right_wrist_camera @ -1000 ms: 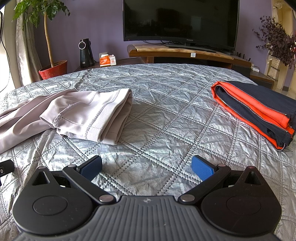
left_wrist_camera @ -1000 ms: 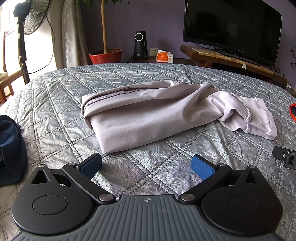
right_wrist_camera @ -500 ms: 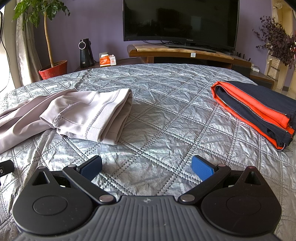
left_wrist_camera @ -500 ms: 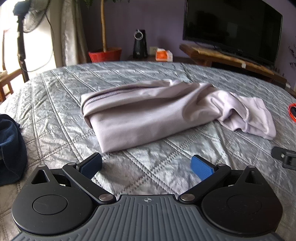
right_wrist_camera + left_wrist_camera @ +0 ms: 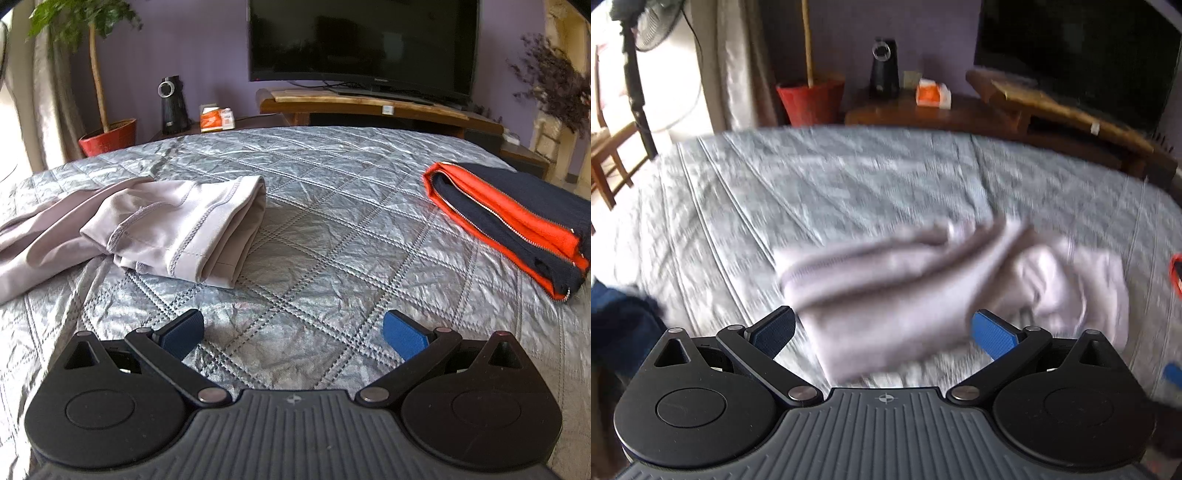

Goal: Fold clothes
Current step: 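Move the right tool to the light grey garment's edge while the left tool approaches it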

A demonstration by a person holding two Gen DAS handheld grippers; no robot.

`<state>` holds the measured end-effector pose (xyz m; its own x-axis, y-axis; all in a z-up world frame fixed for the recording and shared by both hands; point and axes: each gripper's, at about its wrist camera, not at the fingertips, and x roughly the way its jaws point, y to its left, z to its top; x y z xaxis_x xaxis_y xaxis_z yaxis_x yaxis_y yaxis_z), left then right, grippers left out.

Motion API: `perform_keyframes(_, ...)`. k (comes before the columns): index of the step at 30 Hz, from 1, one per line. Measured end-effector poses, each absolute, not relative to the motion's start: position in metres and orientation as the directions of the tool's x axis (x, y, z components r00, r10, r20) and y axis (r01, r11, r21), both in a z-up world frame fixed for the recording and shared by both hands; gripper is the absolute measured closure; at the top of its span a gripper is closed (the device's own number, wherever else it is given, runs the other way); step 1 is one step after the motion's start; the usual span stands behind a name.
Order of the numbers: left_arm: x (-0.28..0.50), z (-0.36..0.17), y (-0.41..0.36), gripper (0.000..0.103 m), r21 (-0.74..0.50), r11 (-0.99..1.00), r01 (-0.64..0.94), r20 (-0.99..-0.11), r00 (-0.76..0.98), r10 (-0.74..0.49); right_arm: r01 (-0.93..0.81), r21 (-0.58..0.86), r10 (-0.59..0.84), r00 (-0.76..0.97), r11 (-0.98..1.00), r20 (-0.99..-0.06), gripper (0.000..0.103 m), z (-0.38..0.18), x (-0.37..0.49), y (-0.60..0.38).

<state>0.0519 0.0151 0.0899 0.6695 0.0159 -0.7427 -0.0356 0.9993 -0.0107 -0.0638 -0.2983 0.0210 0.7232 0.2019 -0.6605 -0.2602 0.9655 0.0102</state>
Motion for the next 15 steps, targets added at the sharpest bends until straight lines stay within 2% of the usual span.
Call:
perform_keyframes(3,0.057,0.109,0.02,0.0,-0.018,1.0,-0.006,-0.731,0.683,-0.009,-0.359,0.021,0.271,0.664,0.933,-0.697,0.001,0.025,-0.055,-0.306)
perform_keyframes(5,0.058,0.116,0.024,0.0,0.0,1.0,0.013,-0.708,0.706,-0.009,-0.377,-0.011,0.264,0.669,0.926,-0.695,0.001,0.027,-0.057,-0.309)
perform_keyframes(7,0.058,0.122,0.032,0.0,0.013,1.0,-0.018,-0.683,0.73,0.022,-0.37,-0.078,0.227,0.708,0.926,-0.669,0.01,0.035,-0.063,-0.308)
perform_keyframes(11,0.068,0.126,0.054,0.0,-0.053,0.995,-0.089,-0.726,0.687,0.023,-0.452,-0.145,0.292,0.757,0.88,-0.585,0.011,0.054,-0.08,-0.298)
perform_keyframes(15,0.072,0.129,0.071,0.0,-0.087,0.987,-0.137,-0.749,0.662,0.026,-0.559,-0.193,0.376,0.737,0.806,-0.562,0.026,0.061,-0.086,-0.28)
